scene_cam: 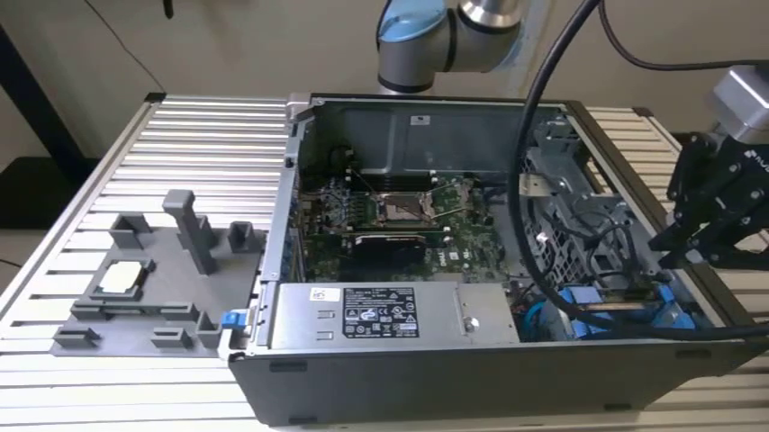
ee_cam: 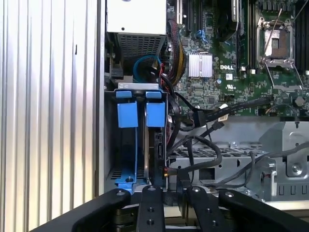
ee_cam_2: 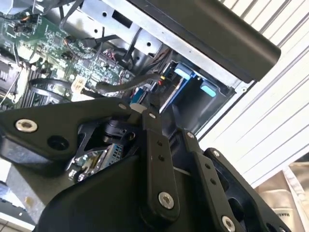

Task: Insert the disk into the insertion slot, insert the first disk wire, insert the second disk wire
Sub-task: 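Insert the first disk wire, then insert the second disk wire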

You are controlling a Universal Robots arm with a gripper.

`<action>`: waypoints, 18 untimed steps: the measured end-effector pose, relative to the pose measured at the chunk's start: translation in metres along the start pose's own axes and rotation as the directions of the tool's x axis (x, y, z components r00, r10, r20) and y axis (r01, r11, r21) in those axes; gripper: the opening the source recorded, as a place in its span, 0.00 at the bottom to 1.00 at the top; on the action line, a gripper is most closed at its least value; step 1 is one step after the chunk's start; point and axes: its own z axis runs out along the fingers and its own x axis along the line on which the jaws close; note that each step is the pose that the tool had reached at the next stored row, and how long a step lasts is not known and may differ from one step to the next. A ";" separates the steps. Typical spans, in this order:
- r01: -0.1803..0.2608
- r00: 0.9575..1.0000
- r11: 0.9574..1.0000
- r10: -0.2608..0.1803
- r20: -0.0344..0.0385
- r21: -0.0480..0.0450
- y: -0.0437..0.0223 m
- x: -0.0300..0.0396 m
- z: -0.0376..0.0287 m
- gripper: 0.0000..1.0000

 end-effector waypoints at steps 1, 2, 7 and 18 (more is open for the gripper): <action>0.000 1.000 1.000 0.000 0.000 0.000 0.0000 -0.0038 0.0005 0.27; 0.000 1.000 1.000 0.000 0.000 0.000 0.0000 -0.0074 0.0011 0.27; -0.001 1.000 1.000 0.001 -0.007 0.000 0.0000 -0.0233 0.0027 0.27; 0.003 1.000 0.999 -0.003 -0.007 0.035 0.0310 -0.0230 0.0051 0.27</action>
